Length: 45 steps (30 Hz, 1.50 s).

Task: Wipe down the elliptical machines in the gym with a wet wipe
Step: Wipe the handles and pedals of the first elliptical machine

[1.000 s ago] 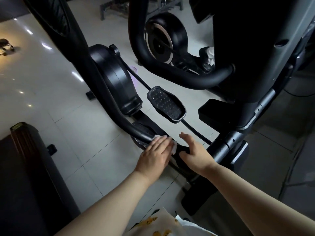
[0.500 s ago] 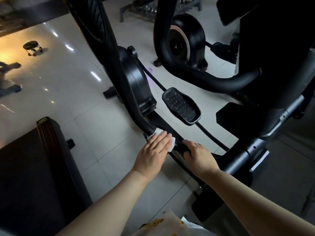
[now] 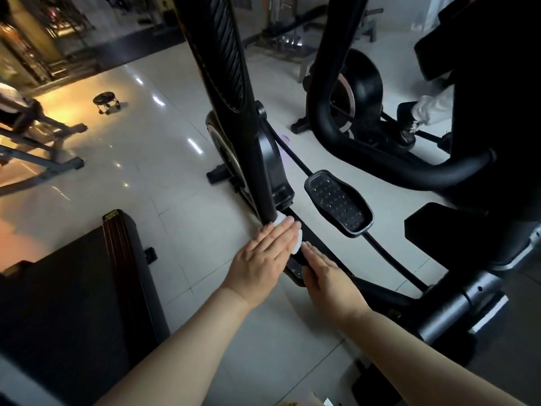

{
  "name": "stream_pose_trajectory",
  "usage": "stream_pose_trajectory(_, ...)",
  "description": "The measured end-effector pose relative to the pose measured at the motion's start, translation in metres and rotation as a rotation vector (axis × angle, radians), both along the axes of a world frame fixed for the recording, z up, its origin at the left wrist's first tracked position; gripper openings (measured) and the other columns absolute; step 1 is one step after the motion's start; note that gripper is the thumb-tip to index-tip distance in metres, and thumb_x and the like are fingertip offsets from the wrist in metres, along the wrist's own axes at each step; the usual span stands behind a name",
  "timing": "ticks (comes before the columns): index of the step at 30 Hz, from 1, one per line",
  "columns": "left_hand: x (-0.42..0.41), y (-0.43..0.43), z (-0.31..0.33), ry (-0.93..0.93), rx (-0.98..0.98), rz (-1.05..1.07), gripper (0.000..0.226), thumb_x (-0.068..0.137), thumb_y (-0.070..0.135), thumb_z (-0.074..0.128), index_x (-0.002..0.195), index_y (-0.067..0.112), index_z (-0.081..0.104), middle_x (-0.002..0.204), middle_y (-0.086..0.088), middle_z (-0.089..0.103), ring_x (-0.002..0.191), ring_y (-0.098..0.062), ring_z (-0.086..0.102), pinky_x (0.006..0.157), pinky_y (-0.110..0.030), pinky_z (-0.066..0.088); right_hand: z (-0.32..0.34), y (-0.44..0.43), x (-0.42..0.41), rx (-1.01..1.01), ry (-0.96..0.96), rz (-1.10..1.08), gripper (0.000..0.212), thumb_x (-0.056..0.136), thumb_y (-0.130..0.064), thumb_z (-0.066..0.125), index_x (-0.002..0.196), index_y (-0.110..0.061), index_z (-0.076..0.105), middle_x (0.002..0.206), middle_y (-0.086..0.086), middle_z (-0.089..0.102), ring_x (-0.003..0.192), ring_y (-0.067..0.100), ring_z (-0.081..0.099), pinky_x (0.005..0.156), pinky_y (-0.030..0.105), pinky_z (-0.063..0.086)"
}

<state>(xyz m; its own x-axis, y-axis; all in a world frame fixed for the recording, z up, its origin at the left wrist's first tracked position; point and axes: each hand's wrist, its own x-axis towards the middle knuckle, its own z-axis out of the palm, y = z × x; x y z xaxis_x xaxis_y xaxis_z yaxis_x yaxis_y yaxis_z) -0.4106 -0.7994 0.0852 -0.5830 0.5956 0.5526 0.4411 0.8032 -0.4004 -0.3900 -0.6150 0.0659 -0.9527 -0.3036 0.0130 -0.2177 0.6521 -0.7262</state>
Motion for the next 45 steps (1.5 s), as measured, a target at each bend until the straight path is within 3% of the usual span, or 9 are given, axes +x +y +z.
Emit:
stream_pose_trajectory(3, -0.007, -0.004, 0.034, 0.108, 0.015, 0.001, 0.053, 0.096, 0.005, 0.054, 0.149, 0.01, 0.051, 0.158, 0.003, 0.044, 0.15, -0.011, 0.033, 0.128, -0.032, 0.01, 0.008, -0.014, -0.004, -0.075, 0.036, -0.003, 0.05, 0.106, -0.018, 0.046, 0.156, -0.013, 0.036, 0.162, 0.001, 0.035, 0.151, 0.009, 0.027, 0.118, 0.008, 0.011)
stream_pose_trajectory(6, -0.01, -0.003, 0.059, 0.175, 0.057, -0.012, 0.047, 0.1, 0.005, 0.047, 0.146, 0.01, 0.054, 0.157, 0.004, 0.045, 0.148, -0.011, 0.037, 0.127, -0.033, 0.009, 0.017, -0.025, -0.01, -0.159, 0.071, 0.022, 0.052, 0.106, -0.021, 0.046, 0.157, -0.015, 0.036, 0.161, 0.0, 0.038, 0.15, 0.008, 0.031, 0.122, 0.027, 0.027)
stream_pose_trajectory(10, -0.013, -0.004, 0.068, 0.21, 0.045, -0.037, 0.045, 0.099, 0.005, 0.053, 0.144, 0.01, 0.056, 0.158, 0.002, 0.044, 0.148, -0.012, 0.037, 0.128, -0.033, 0.006, 0.029, -0.032, -0.017, -0.15, 0.064, 0.025, 0.041, 0.105, -0.029, 0.046, 0.143, -0.013, 0.05, 0.138, 0.005, 0.058, 0.129, 0.022, 0.054, 0.109, 0.028, 0.043)
stream_pose_trajectory(17, -0.021, -0.002, 0.129, 0.369, 0.238, -0.12, 0.043, 0.097, 0.0, 0.058, 0.14, 0.006, 0.06, 0.153, -0.003, 0.048, 0.146, -0.017, 0.043, 0.126, -0.037, 0.01, 0.066, -0.043, -0.026, -0.183, 0.185, -0.019, 0.059, 0.101, -0.042, 0.038, 0.15, -0.012, 0.046, 0.146, 0.001, 0.057, 0.136, 0.015, 0.049, 0.112, 0.029, 0.04)
stream_pose_trajectory(21, -0.019, -0.002, 0.12, 0.278, 0.275, -0.144, 0.053, 0.094, -0.005, 0.06, 0.145, 0.004, 0.051, 0.156, -0.005, 0.044, 0.15, -0.019, 0.036, 0.127, -0.038, 0.02, 0.081, -0.046, -0.02, -0.224, 0.185, -0.023, 0.054, 0.1, -0.045, 0.037, 0.143, -0.017, 0.054, 0.137, -0.003, 0.062, 0.128, 0.01, 0.055, 0.106, 0.029, 0.044)
stream_pose_trajectory(25, -0.017, -0.012, 0.115, 0.246, 0.29, -0.199, 0.046, 0.101, -0.003, 0.048, 0.146, 0.004, 0.048, 0.156, -0.004, 0.044, 0.148, -0.021, 0.04, 0.126, -0.039, 0.023, 0.101, -0.039, -0.021, -0.284, 0.17, -0.036, 0.016, 0.102, -0.025, 0.048, 0.107, -0.028, 0.063, 0.098, -0.012, 0.067, 0.093, 0.007, 0.063, 0.082, 0.031, 0.051)
stream_pose_trajectory(30, -0.021, -0.012, 0.162, 0.37, 0.31, -0.298, 0.041, 0.097, -0.004, 0.06, 0.137, 0.002, 0.059, 0.148, -0.009, 0.054, 0.142, -0.024, 0.048, 0.122, -0.041, 0.032, 0.154, -0.045, -0.015, -0.538, 0.312, -0.054, 0.025, 0.101, -0.005, 0.049, 0.107, -0.024, 0.065, 0.09, -0.002, 0.067, 0.087, 0.016, 0.063, 0.078, 0.026, 0.05)
stream_pose_trajectory(36, -0.027, -0.007, 0.188, 0.387, 0.42, -0.347, 0.03, 0.099, -0.007, 0.059, 0.128, -0.004, 0.064, 0.138, -0.014, 0.061, 0.134, -0.03, 0.056, 0.114, -0.045, 0.044, 0.171, -0.057, -0.011, -0.59, 0.391, -0.065, 0.045, 0.101, -0.002, 0.052, 0.111, -0.046, 0.057, 0.105, -0.02, 0.066, 0.1, 0.004, 0.062, 0.081, 0.007, 0.043)
stream_pose_trajectory(45, -0.033, 0.001, 0.242, 0.471, 0.492, -0.392, 0.029, 0.099, -0.007, 0.057, 0.127, 0.0, 0.062, 0.135, -0.012, 0.061, 0.131, -0.029, 0.059, 0.114, -0.045, 0.044, 0.201, -0.057, -0.026, -0.656, 0.557, -0.115, 0.029, 0.103, -0.016, 0.054, 0.132, -0.016, 0.059, 0.12, -0.009, 0.063, 0.115, 0.016, 0.061, 0.097, 0.038, 0.051)
